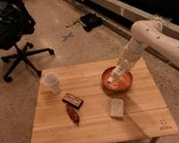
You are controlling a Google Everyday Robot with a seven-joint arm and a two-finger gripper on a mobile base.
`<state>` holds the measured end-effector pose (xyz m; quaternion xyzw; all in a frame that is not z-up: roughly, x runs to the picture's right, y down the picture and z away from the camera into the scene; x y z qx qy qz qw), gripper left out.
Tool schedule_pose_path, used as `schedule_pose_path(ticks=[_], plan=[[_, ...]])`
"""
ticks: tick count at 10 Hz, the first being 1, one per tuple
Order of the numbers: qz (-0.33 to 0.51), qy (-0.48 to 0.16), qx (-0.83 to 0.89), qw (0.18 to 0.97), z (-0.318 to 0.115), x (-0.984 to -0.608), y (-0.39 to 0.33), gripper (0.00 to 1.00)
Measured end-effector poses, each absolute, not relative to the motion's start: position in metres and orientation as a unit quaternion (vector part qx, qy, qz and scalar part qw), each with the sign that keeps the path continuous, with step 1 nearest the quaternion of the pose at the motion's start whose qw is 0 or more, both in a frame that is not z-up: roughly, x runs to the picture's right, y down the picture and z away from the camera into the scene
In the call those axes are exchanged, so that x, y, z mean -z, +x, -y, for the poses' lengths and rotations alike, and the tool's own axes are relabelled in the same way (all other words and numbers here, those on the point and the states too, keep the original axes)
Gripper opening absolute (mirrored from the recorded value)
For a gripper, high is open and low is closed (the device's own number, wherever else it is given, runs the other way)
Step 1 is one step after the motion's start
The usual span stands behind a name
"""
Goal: Place the bottle in the ceramic bowl
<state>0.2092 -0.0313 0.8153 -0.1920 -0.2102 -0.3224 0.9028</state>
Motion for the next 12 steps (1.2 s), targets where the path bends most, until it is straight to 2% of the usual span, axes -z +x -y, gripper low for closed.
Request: schedule_pose_path(ticks=[12], plan=[[0.188,-0.203,0.393,0.877,0.025,-0.829,0.202,0.13]])
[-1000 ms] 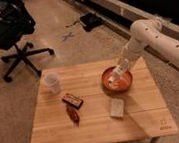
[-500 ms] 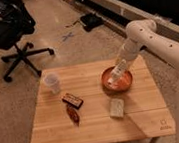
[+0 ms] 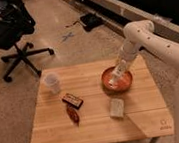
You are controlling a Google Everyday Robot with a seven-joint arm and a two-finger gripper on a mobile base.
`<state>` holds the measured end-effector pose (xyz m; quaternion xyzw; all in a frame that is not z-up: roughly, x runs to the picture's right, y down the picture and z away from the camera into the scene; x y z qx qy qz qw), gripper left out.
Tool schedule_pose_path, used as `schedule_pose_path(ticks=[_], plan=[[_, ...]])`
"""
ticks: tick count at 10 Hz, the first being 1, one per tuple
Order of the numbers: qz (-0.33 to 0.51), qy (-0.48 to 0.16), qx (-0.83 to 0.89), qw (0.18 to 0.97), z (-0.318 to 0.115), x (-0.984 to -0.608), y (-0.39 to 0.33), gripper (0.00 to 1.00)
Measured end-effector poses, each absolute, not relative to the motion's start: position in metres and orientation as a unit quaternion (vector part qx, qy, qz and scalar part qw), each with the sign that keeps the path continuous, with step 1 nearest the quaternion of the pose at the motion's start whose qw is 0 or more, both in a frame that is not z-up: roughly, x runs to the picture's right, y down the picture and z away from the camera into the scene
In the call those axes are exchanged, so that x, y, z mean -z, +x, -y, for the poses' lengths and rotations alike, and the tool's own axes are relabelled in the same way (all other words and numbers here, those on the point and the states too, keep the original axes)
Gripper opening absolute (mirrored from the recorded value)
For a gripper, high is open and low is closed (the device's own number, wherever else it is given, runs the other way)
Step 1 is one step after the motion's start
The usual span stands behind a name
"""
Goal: Place the bottle in the ceramic bowl
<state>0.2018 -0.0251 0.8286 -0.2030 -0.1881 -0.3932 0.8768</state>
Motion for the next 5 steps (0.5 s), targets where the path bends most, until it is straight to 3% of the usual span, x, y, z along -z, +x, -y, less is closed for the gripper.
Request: schedule_pose_path(ticks=[5], plan=[[0.179,-0.205,0.421,0.865,0.0206,-0.8267,0.1976,0.13]])
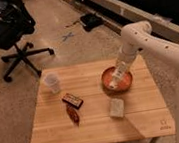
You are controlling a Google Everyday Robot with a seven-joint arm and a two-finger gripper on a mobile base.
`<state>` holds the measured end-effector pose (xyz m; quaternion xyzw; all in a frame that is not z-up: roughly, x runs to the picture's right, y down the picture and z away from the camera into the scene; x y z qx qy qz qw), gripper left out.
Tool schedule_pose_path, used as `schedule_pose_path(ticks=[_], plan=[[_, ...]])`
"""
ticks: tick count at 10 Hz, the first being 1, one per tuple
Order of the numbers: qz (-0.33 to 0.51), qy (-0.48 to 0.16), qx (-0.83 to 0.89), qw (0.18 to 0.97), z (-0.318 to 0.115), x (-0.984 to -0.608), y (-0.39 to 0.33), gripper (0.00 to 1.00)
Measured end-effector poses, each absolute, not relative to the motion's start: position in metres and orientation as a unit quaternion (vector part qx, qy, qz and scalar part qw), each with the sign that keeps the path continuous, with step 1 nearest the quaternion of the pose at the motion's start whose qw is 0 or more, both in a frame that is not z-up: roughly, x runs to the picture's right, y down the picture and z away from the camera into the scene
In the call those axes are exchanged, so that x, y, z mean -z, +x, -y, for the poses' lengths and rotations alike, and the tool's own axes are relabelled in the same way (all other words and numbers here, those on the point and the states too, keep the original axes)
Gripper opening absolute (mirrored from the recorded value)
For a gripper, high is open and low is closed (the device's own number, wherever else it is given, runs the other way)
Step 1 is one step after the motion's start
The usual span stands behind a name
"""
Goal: Place the bottle in the ceramic bowl
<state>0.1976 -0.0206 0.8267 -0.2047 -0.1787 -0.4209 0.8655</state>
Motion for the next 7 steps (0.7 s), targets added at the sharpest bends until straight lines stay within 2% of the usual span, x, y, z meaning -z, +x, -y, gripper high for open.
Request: schedule_pose_path(ticks=[1,2,3,7], plan=[[0.179,-0.204,0.425,0.863,0.0207,-0.8266,0.1957,0.17],[0.178,-0.204,0.431,0.861,0.0204,-0.8265,0.194,0.29],[0.177,-0.204,0.437,0.858,0.02,-0.8253,0.1925,0.33],[0.172,-0.205,0.455,0.849,0.0179,-0.8212,0.1928,0.34]])
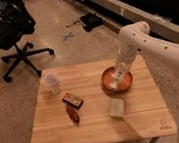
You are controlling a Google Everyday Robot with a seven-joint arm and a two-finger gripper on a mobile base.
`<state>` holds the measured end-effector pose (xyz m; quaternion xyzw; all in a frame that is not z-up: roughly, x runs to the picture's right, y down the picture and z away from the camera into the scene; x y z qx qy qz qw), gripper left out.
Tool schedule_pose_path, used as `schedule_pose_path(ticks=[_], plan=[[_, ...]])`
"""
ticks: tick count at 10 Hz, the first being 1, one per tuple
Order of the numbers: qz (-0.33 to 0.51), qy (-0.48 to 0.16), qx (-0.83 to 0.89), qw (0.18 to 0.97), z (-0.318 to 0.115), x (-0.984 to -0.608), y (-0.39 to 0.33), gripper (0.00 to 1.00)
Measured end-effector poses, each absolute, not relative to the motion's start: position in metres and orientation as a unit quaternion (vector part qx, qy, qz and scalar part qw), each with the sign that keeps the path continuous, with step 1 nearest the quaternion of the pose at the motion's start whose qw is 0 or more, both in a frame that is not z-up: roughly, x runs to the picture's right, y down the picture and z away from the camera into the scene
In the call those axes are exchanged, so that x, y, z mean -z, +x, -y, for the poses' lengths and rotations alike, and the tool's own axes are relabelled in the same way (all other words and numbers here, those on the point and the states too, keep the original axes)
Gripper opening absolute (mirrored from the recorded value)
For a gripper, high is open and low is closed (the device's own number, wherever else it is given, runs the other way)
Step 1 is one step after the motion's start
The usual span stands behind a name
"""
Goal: Place the bottle in the ceramic bowl
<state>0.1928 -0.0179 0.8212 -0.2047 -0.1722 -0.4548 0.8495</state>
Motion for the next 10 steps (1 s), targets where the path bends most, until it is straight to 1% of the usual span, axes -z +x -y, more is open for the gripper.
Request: schedule_pose_path(ticks=[1,3,4,10], plan=[[0.172,-0.203,0.462,0.846,0.018,-0.82,0.19,0.36],[0.17,-0.204,0.47,0.842,0.016,-0.818,0.192,0.52],[0.169,-0.205,0.474,0.839,0.016,-0.817,0.192,0.55],[0.163,-0.206,0.497,0.827,0.013,-0.809,0.191,0.55]])
